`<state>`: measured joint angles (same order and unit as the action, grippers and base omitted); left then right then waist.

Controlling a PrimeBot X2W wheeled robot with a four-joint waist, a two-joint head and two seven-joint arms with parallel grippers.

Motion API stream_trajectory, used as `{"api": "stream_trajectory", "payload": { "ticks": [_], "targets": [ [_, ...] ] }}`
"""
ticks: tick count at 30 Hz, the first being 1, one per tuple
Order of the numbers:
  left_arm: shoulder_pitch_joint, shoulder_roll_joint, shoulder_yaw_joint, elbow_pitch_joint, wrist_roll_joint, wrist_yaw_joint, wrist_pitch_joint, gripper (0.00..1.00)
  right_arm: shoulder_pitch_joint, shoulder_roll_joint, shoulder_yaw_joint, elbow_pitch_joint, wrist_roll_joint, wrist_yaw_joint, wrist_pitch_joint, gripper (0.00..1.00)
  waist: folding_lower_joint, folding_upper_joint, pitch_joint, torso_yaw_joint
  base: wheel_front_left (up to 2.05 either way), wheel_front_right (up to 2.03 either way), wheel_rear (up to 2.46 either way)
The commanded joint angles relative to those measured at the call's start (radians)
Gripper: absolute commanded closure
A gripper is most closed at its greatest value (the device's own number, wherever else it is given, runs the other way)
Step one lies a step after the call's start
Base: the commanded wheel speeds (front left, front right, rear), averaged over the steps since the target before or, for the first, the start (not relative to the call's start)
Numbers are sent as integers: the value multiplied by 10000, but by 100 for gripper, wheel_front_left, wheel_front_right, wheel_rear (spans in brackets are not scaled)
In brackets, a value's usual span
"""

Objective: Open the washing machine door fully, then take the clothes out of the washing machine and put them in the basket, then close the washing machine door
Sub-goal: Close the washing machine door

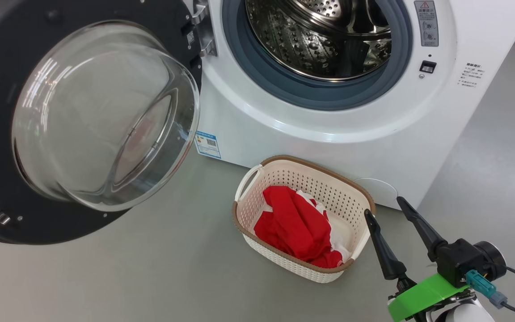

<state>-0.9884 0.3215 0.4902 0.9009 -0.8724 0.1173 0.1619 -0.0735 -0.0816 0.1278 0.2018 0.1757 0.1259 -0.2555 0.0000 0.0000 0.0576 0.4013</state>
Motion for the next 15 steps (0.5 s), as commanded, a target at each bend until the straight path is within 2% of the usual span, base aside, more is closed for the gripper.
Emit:
{"api": "stream_trajectory", "payload": {
  "ticks": [1,15],
  "targets": [
    [-258,588,44,-121,-16,-128,162,100,-381,-76,262,-193,22,48,-63,0,0,0,38,-36,0,0,0],
    [-577,549,-365,848,-269,-472,1680,100,-543,-72,332,-173,21,48,-63,0,0,0,192,-38,0,0,0]
  ]
}}
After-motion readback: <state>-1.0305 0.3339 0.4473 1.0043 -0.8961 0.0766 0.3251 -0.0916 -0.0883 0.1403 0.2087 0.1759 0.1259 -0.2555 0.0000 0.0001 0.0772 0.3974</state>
